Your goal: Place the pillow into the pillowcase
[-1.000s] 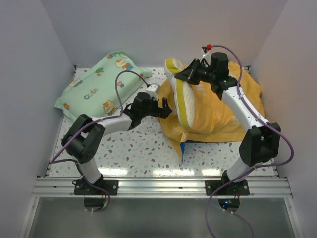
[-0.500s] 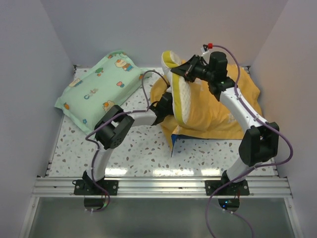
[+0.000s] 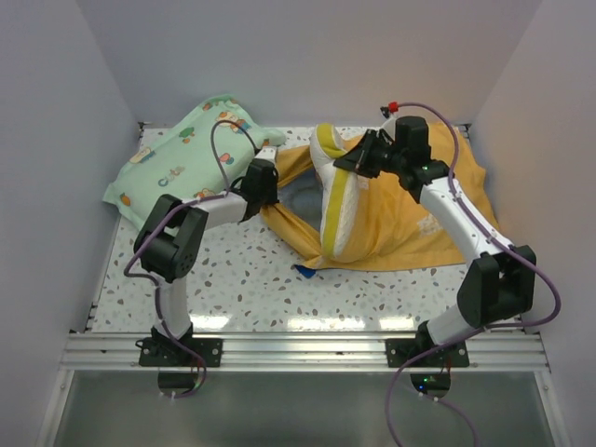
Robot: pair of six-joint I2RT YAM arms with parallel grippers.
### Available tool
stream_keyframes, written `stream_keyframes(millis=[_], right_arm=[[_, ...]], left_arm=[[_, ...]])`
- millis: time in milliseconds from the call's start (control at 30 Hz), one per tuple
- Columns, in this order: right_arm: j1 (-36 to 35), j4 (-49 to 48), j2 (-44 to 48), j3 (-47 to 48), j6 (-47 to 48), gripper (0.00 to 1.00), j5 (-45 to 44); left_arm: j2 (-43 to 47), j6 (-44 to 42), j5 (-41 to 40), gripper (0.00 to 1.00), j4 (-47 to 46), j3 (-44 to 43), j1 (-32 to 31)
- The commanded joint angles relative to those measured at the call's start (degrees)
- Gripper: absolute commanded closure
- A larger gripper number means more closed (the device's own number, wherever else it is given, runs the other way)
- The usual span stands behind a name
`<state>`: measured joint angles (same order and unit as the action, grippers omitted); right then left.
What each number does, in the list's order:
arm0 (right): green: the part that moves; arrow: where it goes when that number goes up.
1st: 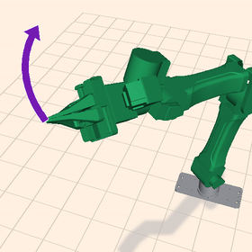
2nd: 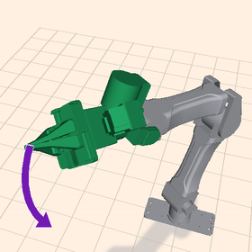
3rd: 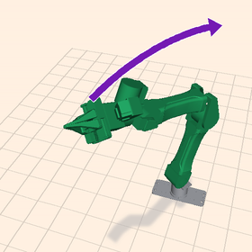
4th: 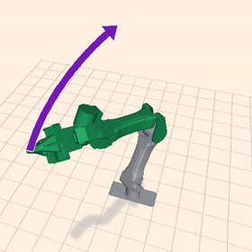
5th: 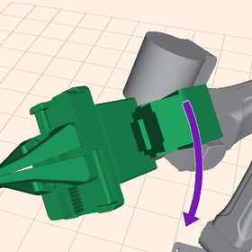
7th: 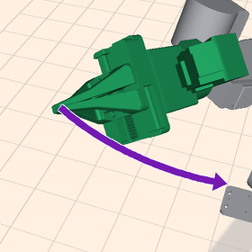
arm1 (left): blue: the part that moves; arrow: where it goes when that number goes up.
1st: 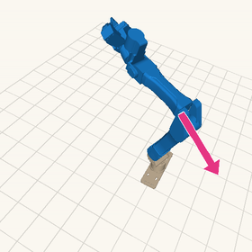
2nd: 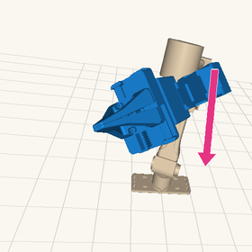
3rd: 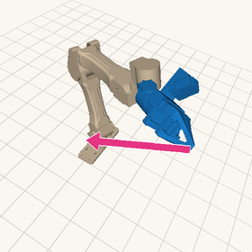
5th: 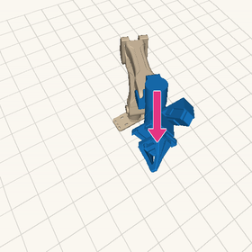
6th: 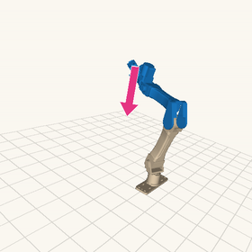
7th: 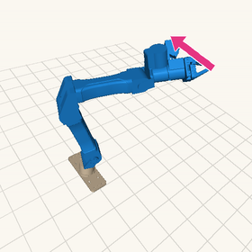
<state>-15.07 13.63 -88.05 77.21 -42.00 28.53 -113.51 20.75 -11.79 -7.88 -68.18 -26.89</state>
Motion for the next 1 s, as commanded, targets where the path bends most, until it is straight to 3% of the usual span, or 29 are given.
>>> stream_keyframes(millis=[0,67,167,367,500,633,733,967], right_arm=[[0.9,3.5,2.0,-1.8,10.4,1.0,-3.6],[0.9,2.5,0.4,-2.4,14.8,1.0,1.4],[-1.3,10.7,-5.1,-0.7,24.9,1.0,7.6],[-9.7,24.9,-17.0,1.4,46.1,1.0,10.2],[-12.0,25.2,-23.2,3.4,46.9,1.0,5.1],[-12.2,25.6,-28.6,7.6,44.9,1.0,0.0],[-11.4,22.9,-30.0,10.1,42.4,1.0,-4.5],[-7.5,26.3,-38.6,22.8,34.6,1.0,-7.2]], left_arm=[[5.1,-8.7,-3.2,0.86,1.8,2.4,2.5],[5.9,-9.3,0.7,1.0,3.9,1.8,5.1],[8.0,-11.0,9.4,1.0,4.3,0.2,8.0],[9.6,-11.6,23.5,1.0,7.3,-12.0,11.3],[11.2,-9.2,33.5,1.0,9.3,-17.7,11.9],[17.3,-8.4,42.6,1.0,8.9,-16.5,12.0],[22.4,-9.1,48.8,1.0,11.7,-13.1,12.0],[34.3,-15.5,56.1,1.0,19.1,-1.4,11.3]])
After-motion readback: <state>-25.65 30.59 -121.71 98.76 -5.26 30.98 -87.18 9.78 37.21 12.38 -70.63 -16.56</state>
